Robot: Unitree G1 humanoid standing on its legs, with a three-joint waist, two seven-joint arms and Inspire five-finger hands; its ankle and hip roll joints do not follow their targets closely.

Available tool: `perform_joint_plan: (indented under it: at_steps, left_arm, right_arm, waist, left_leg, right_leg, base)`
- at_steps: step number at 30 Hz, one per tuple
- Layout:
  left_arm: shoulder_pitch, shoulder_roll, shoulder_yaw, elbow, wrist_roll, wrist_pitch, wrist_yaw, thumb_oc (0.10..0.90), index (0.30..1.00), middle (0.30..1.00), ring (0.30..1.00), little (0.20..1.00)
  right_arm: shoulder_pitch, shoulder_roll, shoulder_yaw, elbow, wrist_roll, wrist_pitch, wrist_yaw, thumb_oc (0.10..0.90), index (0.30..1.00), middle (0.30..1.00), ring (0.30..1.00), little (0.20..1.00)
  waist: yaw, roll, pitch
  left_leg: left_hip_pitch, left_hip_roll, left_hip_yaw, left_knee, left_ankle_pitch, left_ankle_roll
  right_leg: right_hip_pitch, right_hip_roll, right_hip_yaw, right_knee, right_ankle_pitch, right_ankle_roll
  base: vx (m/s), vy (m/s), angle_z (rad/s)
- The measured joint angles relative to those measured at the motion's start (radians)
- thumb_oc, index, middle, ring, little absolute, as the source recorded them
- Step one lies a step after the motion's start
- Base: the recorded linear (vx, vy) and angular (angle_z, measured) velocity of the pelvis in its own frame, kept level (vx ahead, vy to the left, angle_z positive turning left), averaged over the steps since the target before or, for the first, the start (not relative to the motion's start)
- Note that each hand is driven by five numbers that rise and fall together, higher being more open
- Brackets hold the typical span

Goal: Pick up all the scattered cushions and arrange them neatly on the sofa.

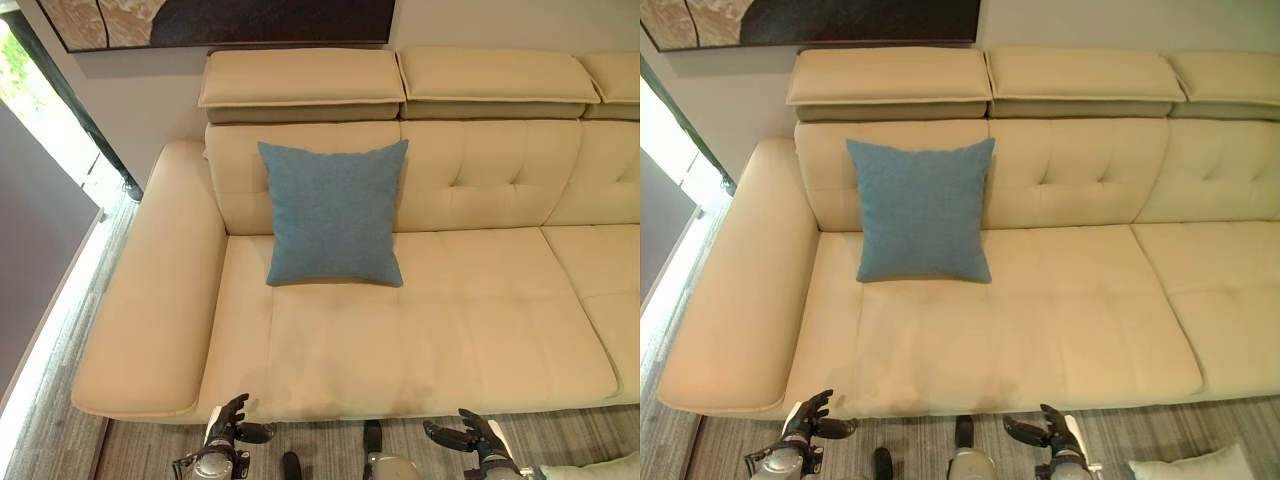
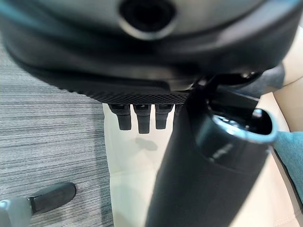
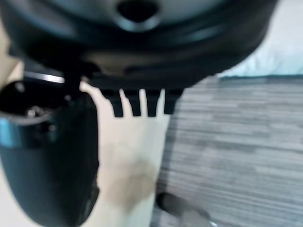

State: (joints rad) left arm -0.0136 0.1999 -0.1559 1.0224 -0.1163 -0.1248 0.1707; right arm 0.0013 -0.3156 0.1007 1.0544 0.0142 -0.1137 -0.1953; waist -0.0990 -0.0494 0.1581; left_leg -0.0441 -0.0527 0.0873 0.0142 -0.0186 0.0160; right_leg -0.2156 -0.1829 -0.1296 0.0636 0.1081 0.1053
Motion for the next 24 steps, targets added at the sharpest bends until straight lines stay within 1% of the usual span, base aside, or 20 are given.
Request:
perform_joint_plan:
  at_steps: [1, 2, 3, 5, 6, 7, 8, 10, 11, 12, 13, 14, 15, 16, 17, 18, 19, 21, 23, 24]
  left_arm:
    - [0.004, 0.007, 0.0, 0.0, 0.0, 0.0, 0.0, 0.8, 0.9, 0.9, 0.9, 0.9]
    - [0.009, 0.021, 0.0, 0.014, 0.001, 0.001, 0.0, 0.8, 0.9, 0.9, 0.9, 0.9]
    - [0.008, 0.031, 0.0, 0.031, 0.002, 0.001, 0.0, 0.8, 0.9, 0.9, 0.9, 0.9]
    - [0.008, 0.049, 0.001, 0.051, 0.008, 0.005, 0.001, 0.8, 0.9, 0.9, 0.9, 0.9]
    - [0.008, 0.067, 0.001, 0.074, 0.022, 0.015, 0.001, 0.8, 0.9, 0.9, 0.9, 0.9]
    - [0.008, 0.071, 0.001, 0.074, 0.022, 0.017, 0.001, 0.8, 0.9, 0.9, 0.9, 0.9]
    - [0.004, 0.07, 0.004, 0.07, 0.022, 0.018, 0.003, 0.8, 0.9, 0.9, 0.9, 0.9]
    - [0.008, 0.07, 0.004, 0.066, 0.022, 0.018, 0.01, 0.8, 0.9, 0.9, 0.9, 0.9]
    - [0.014, 0.073, 0.004, 0.069, 0.023, 0.019, 0.017, 0.8, 0.9, 0.9, 0.9, 0.9]
    - [0.019, 0.075, 0.006, 0.069, 0.024, 0.02, 0.019, 0.8, 0.9, 0.9, 0.9, 0.9]
    - [0.023, 0.08, 0.008, 0.07, 0.031, 0.021, 0.019, 0.8, 0.9, 0.9, 0.9, 0.9]
    - [0.026, 0.081, 0.008, 0.07, 0.036, 0.021, 0.018, 0.8, 0.9, 0.9, 0.9, 0.9]
    - [0.035, 0.083, 0.009, 0.071, 0.039, 0.022, 0.017, 0.8, 0.9, 0.9, 0.9, 0.9]
    - [0.037, 0.083, 0.008, 0.072, 0.039, 0.022, 0.017, 0.8, 0.9, 0.9, 0.9, 0.9]
    - [0.045, 0.069, 0.005, 0.069, 0.039, 0.022, 0.016, 0.8, 0.9, 0.9, 0.9, 0.9]
    - [0.047, 0.065, 0.0, 0.07, 0.039, 0.022, 0.015, 0.8, 0.9, 0.9, 0.9, 0.9]
    - [0.046, 0.059, 0.0, 0.07, 0.039, 0.022, 0.015, 0.8, 0.9, 0.9, 0.9, 0.9]
    - [0.042, 0.056, 0.0, 0.069, 0.039, 0.021, 0.015, 0.8, 0.9, 0.9, 0.9, 0.9]
    - [0.037, 0.049, -0.001, 0.068, 0.039, 0.021, 0.014, 0.8, 0.9, 0.9, 0.9, 0.9]
    - [0.037, 0.049, -0.001, 0.068, 0.039, 0.021, 0.014, 0.8, 0.9, 0.9, 0.9, 0.9]
  right_arm:
    - [-0.002, 0.009, 0.0, 0.0, 0.0, 0.001, -0.005, 0.8, 0.9, 0.9, 0.9, 0.9]
    - [0.0, 0.028, 0.0, -0.001, 0.0, 0.006, -0.008, 0.8, 0.9, 0.9, 0.9, 0.9]
    - [0.004, 0.042, 0.0, 0.001, 0.0, 0.009, -0.008, 0.8, 0.9, 0.9, 0.9, 0.9]
    - [-0.011, 0.06, 0.008, 0.012, 0.0, 0.015, -0.007, 0.8, 0.9, 0.9, 0.9, 0.9]
    - [-0.012, 0.075, 0.013, 0.037, 0.0, 0.016, -0.006, 0.8, 0.9, 0.9, 0.9, 0.9]
    - [-0.013, 0.078, 0.013, 0.049, 0.0, 0.017, -0.006, 0.8, 0.9, 0.9, 0.9, 0.9]
    - [-0.022, 0.076, 0.011, 0.072, 0.0, 0.019, -0.006, 0.8, 0.9, 0.9, 0.9, 0.9]
    - [-0.02, 0.075, 0.01, 0.078, 0.0, 0.029, -0.005, 0.8, 0.9, 0.9, 0.9, 0.9]
    - [-0.02, 0.076, 0.016, 0.081, 0.0, 0.035, -0.004, 0.8, 0.9, 0.9, 0.9, 0.9]
    - [-0.018, 0.075, 0.019, 0.081, 0.0, 0.036, -0.003, 0.8, 0.9, 0.9, 0.9, 0.9]
    - [-0.02, 0.075, 0.02, 0.078, 0.0, 0.036, -0.002, 0.8, 0.9, 0.9, 0.9, 0.9]
    - [-0.022, 0.075, 0.019, 0.077, 0.0, 0.036, -0.002, 0.8, 0.9, 0.9, 0.9, 0.9]
    - [-0.033, 0.076, 0.021, 0.077, 0.0, 0.035, -0.002, 0.8, 0.9, 0.9, 0.9, 0.9]
    - [-0.041, 0.077, 0.021, 0.078, 0.0, 0.035, -0.002, 0.8, 0.9, 0.9, 0.9, 0.9]
    - [-0.057, 0.07, 0.029, 0.074, 0.0, 0.034, -0.004, 0.8, 0.9, 0.9, 0.9, 0.9]
    - [-0.058, 0.068, 0.031, 0.072, 0.0, 0.033, -0.004, 0.8, 0.9, 0.9, 0.9, 0.9]
    - [-0.057, 0.067, 0.031, 0.071, 0.0, 0.034, -0.005, 0.8, 0.9, 0.9, 0.9, 0.9]
    - [-0.054, 0.069, 0.035, 0.071, 0.0, 0.034, -0.004, 0.8, 0.9, 0.9, 0.9, 0.9]
    - [-0.05, 0.065, 0.043, 0.07, 0.0, 0.034, -0.005, 0.8, 0.9, 0.9, 0.9, 0.9]
    - [-0.05, 0.065, 0.043, 0.07, 0.0, 0.034, -0.005, 0.8, 0.9, 0.9, 0.9, 0.9]
  waist:
    - [0.005, -0.011, 0.006]
    - [0.003, -0.024, 0.012]
    - [0.003, -0.037, 0.017]
    - [0.008, -0.042, 0.028]
    - [0.01, -0.049, 0.031]
    - [0.019, -0.048, 0.034]
    - [0.035, -0.023, 0.05]
    - [0.042, 0.009, 0.056]
    - [0.058, 0.018, 0.057]
    - [0.064, 0.017, 0.052]
    - [0.075, 0.015, 0.048]
    - [0.085, 0.01, 0.046]
    - [0.089, -0.001, 0.041]
    - [0.088, -0.008, 0.041]
    - [0.1, 0.003, 0.031]
    - [0.107, 0.008, 0.021]
    - [0.111, 0.015, 0.011]
    - [0.122, 0.015, -0.002]
    - [0.125, 0.013, -0.021]
    - [0.125, 0.013, -0.021]
  left_leg:
    - [-0.002, -0.009, 0.013, -0.002, 0.005, 0.007]
    - [-0.008, -0.022, 0.019, -0.005, 0.01, 0.014]
    - [-0.011, -0.029, 0.03, 0.001, 0.016, 0.024]
    - [-0.023, -0.023, 0.046, 0.017, 0.015, 0.025]
    - [-0.025, -0.027, 0.061, 0.02, 0.019, 0.041]
    - [-0.025, -0.024, 0.07, 0.02, 0.02, 0.055]
    - [-0.012, 0.001, 0.079, 0.006, 0.025, 0.066]
    - [-0.008, 0.032, 0.075, -0.015, 0.034, 0.068]
    - [-0.014, 0.051, 0.096, -0.028, 0.063, 0.072]
    - [-0.006, 0.061, 0.095, -0.039, 0.071, 0.065]
    - [-0.015, 0.069, 0.094, -0.043, 0.077, 0.059]
    - [-0.018, 0.075, 0.104, -0.051, 0.083, 0.049]
    - [-0.02, 0.074, 0.107, -0.056, 0.089, 0.041]
    - [-0.02, 0.072, 0.109, -0.055, 0.091, 0.037]
    - [-0.025, 0.1, 0.125, -0.049, 0.109, 0.018]
    - [-0.034, 0.113, 0.124, -0.04, 0.109, 0.016]
    - [-0.04, 0.129, 0.124, -0.035, 0.118, 0.003]
    - [-0.051, 0.15, 0.126, -0.033, 0.126, -0.021]
    - [-0.074, 0.183, 0.125, -0.017, 0.132, -0.035]
    - [-0.074, 0.183, 0.125, -0.017, 0.132, -0.035]
  right_leg:
    - [-0.006, -0.01, 0.008, -0.006, 0.015, 0.009]
    - [-0.007, -0.02, 0.016, -0.03, 0.032, 0.033]
    - [-0.006, -0.025, 0.027, -0.034, 0.067, 0.031]
    - [-0.02, -0.021, 0.027, -0.037, 0.106, 0.046]
    - [-0.023, -0.024, 0.026, -0.036, 0.129, 0.068]
    - [-0.026, -0.023, 0.029, -0.028, 0.13, 0.066]
    - [-0.041, -0.006, 0.026, 0.036, 0.082, 0.078]
    - [-0.064, 0.032, 0.028, 0.166, -0.012, 0.076]
    - [-0.062, 0.056, 0.026, 0.288, -0.1, 0.076]
    - [-0.058, 0.064, 0.024, 0.354, -0.156, 0.074]
    - [-0.02, 0.069, 0.023, 0.369, -0.223, 0.076]
    - [0.017, 0.067, 0.021, 0.342, -0.251, 0.076]
    - [0.07, 0.059, 0.017, 0.26, -0.269, 0.065]
    - [0.092, 0.06, 0.016, 0.216, -0.277, 0.049]
    - [0.106, 0.09, 0.0, 0.142, -0.25, -0.018]
    - [0.11, 0.106, 0.003, 0.121, -0.239, -0.037]
    - [0.113, 0.12, 0.001, 0.102, -0.229, -0.045]
    - [0.114, 0.149, 0.005, 0.075, -0.218, -0.059]
    - [0.095, 0.175, 0.009, 0.074, -0.215, -0.083]
    - [0.095, 0.175, 0.009, 0.074, -0.215, -0.083]
  base:
    - [-0.27, 0.084, -0.22]
    - [-0.37, 0.114, -0.22]
    - [-0.3, 0.081, -0.26]
    - [-0.23, 0.081, -0.27]
    - [-0.26, 0.097, -0.17]
    - [-0.23, 0.079, -0.22]
    - [-0.11, 0.033, -0.18]
    - [-0.19, 0.018, -0.11]
    - [-0.15, -0.014, -0.15]
    - [-0.09, -0.033, -0.17]
    - [-0.09, -0.039, -0.26]
    - [-0.21, -0.12, -0.27]
    - [-0.17, -0.1, -0.24]
    - [-0.24, -0.165, -0.36]
    - [-0.16, -0.138, -0.34]
    - [-0.22, -0.209, -0.33]
    - [-0.11, -0.126, -0.16]
    - [-0.15, -0.141, -0.14]
    - [-0.29, -0.204, -0.12]
    - [-0.19, -0.09, -0.08]
